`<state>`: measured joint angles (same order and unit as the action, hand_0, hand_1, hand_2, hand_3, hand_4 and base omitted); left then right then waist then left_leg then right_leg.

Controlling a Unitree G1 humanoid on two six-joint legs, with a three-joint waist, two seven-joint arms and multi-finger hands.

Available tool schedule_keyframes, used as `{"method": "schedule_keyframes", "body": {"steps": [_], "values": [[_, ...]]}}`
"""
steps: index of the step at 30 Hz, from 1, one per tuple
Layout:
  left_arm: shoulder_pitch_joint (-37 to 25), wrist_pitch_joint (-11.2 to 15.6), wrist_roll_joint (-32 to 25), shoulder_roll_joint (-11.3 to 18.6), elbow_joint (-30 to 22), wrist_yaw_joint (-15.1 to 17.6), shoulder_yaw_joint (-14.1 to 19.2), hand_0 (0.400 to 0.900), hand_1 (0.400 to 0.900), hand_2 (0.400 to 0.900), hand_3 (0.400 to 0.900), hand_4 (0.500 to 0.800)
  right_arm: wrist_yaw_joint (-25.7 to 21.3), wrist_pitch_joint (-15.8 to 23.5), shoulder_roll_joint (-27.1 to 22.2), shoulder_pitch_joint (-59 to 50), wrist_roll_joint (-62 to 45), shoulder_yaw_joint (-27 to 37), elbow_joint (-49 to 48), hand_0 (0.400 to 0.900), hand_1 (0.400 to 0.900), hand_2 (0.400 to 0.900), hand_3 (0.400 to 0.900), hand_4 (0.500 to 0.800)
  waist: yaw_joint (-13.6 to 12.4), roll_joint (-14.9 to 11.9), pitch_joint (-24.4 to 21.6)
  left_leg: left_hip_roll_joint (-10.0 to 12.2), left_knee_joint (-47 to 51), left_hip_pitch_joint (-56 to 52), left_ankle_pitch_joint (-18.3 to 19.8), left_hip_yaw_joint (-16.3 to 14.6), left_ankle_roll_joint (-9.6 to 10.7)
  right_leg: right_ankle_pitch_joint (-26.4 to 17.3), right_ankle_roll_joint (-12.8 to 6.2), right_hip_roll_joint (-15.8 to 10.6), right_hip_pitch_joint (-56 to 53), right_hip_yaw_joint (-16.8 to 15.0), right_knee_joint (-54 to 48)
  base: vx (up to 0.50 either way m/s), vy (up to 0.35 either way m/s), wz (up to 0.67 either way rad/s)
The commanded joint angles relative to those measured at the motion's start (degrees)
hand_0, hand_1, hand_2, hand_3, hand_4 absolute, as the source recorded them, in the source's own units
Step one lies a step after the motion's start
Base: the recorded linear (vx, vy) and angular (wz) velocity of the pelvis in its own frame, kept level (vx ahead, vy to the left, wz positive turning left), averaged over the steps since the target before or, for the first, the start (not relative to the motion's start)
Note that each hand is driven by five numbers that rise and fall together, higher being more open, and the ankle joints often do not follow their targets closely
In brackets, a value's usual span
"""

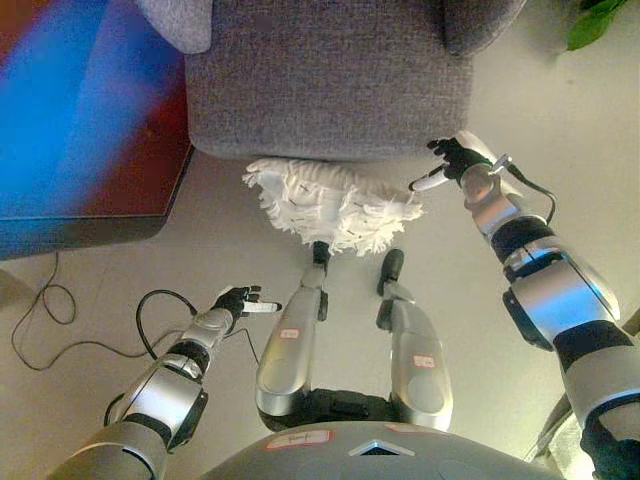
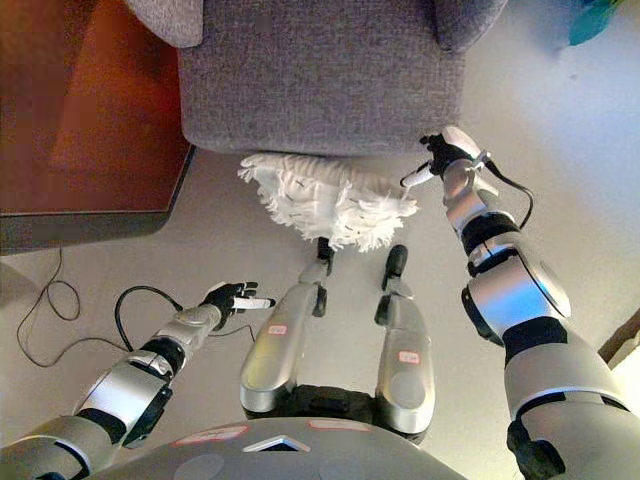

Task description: Pick up the pillow and put it on the sofa.

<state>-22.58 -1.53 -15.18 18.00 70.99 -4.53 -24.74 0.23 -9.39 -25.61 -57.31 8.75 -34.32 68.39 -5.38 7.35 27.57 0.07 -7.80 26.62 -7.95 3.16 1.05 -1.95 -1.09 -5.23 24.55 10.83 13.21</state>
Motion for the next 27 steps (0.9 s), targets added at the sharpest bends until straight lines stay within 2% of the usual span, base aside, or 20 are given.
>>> {"method": "schedule_keyframes", "body": {"steps": [1, 6, 12, 20, 27], "values": [[1.89, 1.07, -3.78, -0.67, 0.35, 1.31, -0.54, 0.9, 0.9, 0.9, 0.9, 0.8, -0.33, -1.57, -3.21, -5.79, -1.7, -3.17, -1.68, 0.9, 0.9, 0.9, 0.9, 0.8, -1.77, 2.77, 0.36, 0.31, -0.63, 2.42, -1.42, -2.25, 1.96, 7.47, 0.96, 0.41, 3.12, -0.44, 11.14, -0.07, 0.065, 0.08], [2.59, 2.36, -5.97, -0.57, -1.13, 1.63, -0.73, 0.9, 0.9, 0.9, 0.9, 0.8, 0.45, -3.59, -3.52, -8.54, -2.99, -4.66, -3.49, 0.9, 0.9, 0.9, 0.9, 0.8, -2.58, 3.7, 2.22, 0.17, -4.25, 6.78, -1.15, -2.73, 1.96, 9.28, 1.83, -0.19, 7.33, -0.13, 15.98, -0.07, 0.054, 0.09], [2.68, 2.85, -6.27, -0.37, -2.08, 2.09, -0.34, 0.9, 0.9, 0.9, 0.9, 0.8, 1.16, -5.43, -2.05, -6.85, -4.0, -4.69, -5.26, 0.9, 0.9, 0.9, 0.9, 0.8, -3.46, 3.28, 2.22, -0.01, -6.42, 9.92, -0.6, -2.44, 1.87, 9.71, 2.19, -0.49, 9.72, 0.68, 17.29, -0.03, -0.002, 0.1], [1.76, 4.94, -7.96, -1.2, -2.52, 2.32, -0.61, 0.9, 0.9, 0.9, 0.9, 0.8, 1.01, -4.67, -1.04, -6.8, -3.02, -4.95, -3.98, 0.9, 0.9, 0.9, 0.9, 0.8, -3.81, 3.6, 2.22, 0.11, -7.95, 12.49, -0.79, -2.76, 1.95, 9.84, 2.48, -0.66, 12.22, 1.1, 18.7, -0.01, 0.014, 0.01], [2.11, 8.32, -12.39, -0.95, -5.49, 2.52, -1.56, 0.9, 0.9, 0.9, 0.9, 0.8, 0.09, -4.96, -2.19, -8.88, -2.66, -5.84, -4.67, 0.9, 0.9, 0.9, 0.9, 0.8, -4.82, 4.44, 2.22, 0.65, -11.13, 17.66, -0.7, -3.26, 1.86, 10.67, 2.66, -1.85, 17.5, 1.66, 22.43, 0.0, 0.012, 0.04]]}}
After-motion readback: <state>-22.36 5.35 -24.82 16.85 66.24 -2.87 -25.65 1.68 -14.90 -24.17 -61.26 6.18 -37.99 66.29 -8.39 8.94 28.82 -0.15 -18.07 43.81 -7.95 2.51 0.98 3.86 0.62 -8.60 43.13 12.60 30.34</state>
